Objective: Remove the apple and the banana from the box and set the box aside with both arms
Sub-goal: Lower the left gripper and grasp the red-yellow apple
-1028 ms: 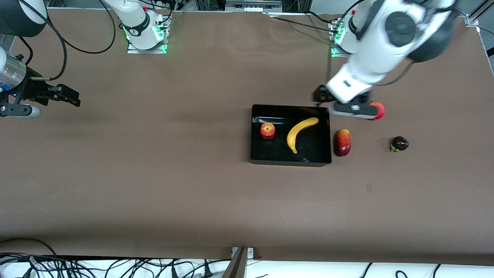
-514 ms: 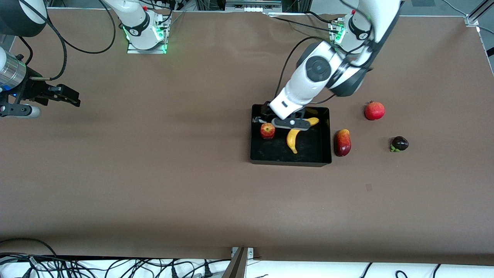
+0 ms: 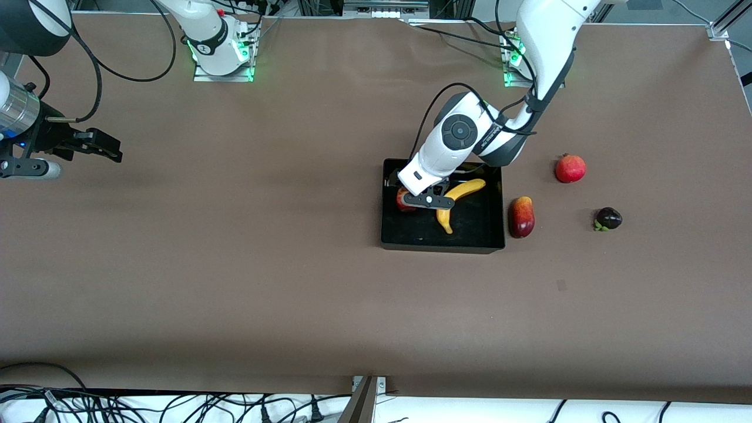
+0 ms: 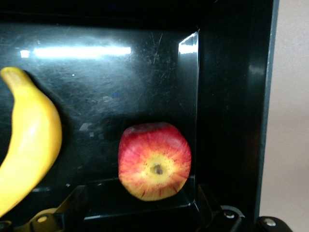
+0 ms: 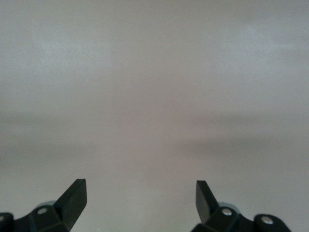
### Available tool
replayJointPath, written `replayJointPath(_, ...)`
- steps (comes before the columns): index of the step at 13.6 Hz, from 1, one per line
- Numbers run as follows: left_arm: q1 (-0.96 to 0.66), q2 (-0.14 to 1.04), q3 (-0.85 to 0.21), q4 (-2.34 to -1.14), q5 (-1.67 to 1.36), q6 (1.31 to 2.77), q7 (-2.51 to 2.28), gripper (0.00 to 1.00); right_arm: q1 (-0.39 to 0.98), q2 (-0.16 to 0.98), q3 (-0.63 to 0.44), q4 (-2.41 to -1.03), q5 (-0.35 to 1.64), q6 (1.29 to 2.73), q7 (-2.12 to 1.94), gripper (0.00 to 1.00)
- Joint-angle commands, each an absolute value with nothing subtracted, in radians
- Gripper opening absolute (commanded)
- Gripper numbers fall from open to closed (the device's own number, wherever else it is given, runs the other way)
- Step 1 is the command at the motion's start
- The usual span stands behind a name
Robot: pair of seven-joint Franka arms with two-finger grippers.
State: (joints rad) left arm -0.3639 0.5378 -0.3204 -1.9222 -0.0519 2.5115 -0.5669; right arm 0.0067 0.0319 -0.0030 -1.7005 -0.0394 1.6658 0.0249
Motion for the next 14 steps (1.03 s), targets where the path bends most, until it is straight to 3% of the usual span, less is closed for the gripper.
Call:
replayJointPath(1, -0.400, 0.580, -0.299, -1.893, -0.032, 2.545, -0.578, 1.00, 0.005, 0.017, 0.002, -1.704, -0.041, 1.663, 0.034, 1.00)
replayJointPath(7, -0.420, 0.623, -0.290, -1.873, -0.031, 2.588, -0.577, 1.00, 0.005, 0.017, 0.002, -1.704, -0.041, 1.663, 0.034, 1.00)
replayJointPath(9, -0.420, 0.620, -0.290, -1.873, -0.026, 2.586, -0.549, 0.23, 0.005, 0.017, 0.002, -1.704, -0.041, 1.663, 0.034, 1.00)
replayJointPath(10, -0.419, 0.615, -0.290, -1.873, -0.026, 2.585, -0.526, 0.00, 0.005, 0.017, 0.002, -1.704, -0.041, 1.663, 0.034, 1.00)
replayJointPath(14, -0.391, 0.540, -0.285, -1.888, -0.025, 2.559, -0.506, 0.00, 0.005, 0.017, 0.002, -1.704, -0.040, 1.663, 0.034, 1.00)
